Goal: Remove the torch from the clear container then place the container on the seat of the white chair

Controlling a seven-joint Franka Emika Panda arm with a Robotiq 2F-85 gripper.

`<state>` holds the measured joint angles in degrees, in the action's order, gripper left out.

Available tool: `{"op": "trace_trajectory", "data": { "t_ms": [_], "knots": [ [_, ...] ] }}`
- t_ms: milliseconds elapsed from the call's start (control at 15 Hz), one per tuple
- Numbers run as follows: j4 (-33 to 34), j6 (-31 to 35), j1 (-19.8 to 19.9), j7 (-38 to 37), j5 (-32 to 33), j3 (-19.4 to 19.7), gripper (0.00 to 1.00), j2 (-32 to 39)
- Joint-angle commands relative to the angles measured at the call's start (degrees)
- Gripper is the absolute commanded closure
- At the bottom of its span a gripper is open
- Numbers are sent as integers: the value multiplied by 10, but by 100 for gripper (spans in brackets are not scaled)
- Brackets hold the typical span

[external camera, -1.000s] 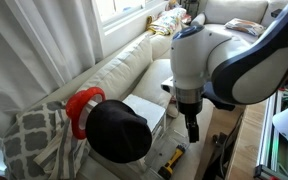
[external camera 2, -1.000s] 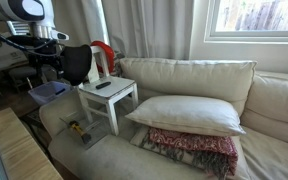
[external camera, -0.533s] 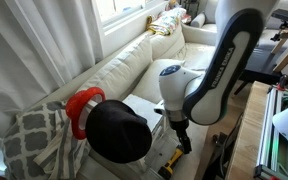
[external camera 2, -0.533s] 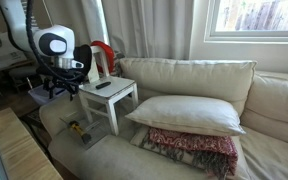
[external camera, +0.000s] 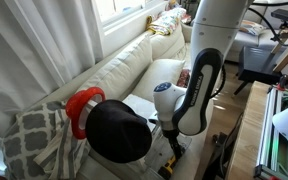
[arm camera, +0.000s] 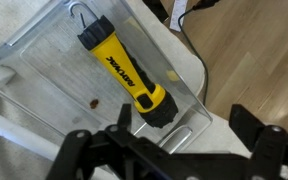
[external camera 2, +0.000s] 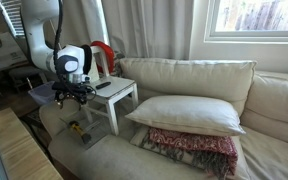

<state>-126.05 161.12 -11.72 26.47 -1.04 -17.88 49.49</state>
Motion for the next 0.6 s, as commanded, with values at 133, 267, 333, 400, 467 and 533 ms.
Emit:
{"op": "trace_trajectory", "data": {
  "t_ms": [133, 267, 333, 400, 467, 533],
  "knots": [
    [0, -2, 15, -26, 32, -12, 0, -3],
    [28, 28, 34, -8, 35, -20, 0, 44],
    [35, 46, 33, -4, 43, -16, 0, 59],
    [40, 57, 41, 4, 51, -21, 0, 74],
    [45, 67, 47, 9, 62, -22, 0, 88],
    [49, 76, 53, 13, 73, -22, 0, 101]
  ]
}}
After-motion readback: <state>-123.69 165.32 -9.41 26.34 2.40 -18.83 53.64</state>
